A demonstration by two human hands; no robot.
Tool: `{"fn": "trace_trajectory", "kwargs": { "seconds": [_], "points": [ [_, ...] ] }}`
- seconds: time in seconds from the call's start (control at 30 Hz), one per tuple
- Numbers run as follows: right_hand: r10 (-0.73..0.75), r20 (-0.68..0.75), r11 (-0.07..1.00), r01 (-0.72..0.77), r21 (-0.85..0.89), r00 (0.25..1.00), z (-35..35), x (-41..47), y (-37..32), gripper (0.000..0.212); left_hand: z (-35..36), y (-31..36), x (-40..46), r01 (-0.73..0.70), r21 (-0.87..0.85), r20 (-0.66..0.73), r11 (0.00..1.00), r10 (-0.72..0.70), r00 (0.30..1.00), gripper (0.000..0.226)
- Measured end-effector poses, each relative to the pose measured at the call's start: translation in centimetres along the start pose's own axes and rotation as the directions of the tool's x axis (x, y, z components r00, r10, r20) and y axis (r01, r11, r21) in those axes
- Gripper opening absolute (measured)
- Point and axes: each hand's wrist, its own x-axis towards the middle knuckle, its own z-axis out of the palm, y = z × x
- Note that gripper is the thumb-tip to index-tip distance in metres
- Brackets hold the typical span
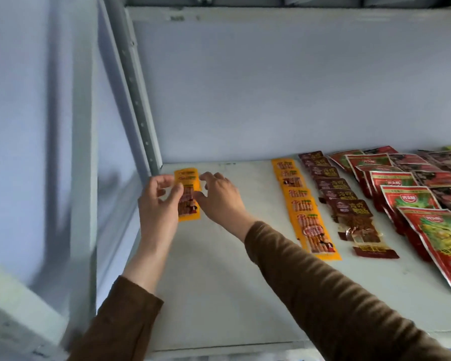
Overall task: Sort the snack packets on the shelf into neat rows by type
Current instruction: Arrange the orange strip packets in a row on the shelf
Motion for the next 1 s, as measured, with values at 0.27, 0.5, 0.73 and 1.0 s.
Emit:
{"fn": "trace_trajectory", "kwargs": {
  "seconds": [0.27, 0.5, 0.73, 1.0],
  "points": [
    [0.165, 0.160, 0.979, -0.141, -0.149, 0.973, 4.2, 4.9, -2.4, 0.093, -1.9, -1.8, 0.0, 0.070, -0.126, -0.104, 0.990, -0.083, 0.991, 0.021],
    [0.101, 0.156, 0.994, -0.105, 0.018, 0.983, 3.6, 4.6, -0.3, 0.079, -1.3, -1.8, -0.1, 0.110, -0.203, -0.068, 0.973, -0.126, 0.990, 0.018],
    [-0.063, 0.099, 0.658, -0.033, 0.752, 0.993, 0.5, 0.7, 1.3, 0.042, -0.7, -1.2, -0.6, 0.318, -0.122, 0.177, 0.940, -0.294, 0.939, 0.049],
    [-0.191, 0.209, 0.854, 0.057, 0.518, 0.959, -0.2, -2.6, -0.6, 0.089, 0.4, -0.3, -1.0, 0.530, -0.391, 0.327, 0.752, -0.425, 0.844, 0.025]
  ]
}}
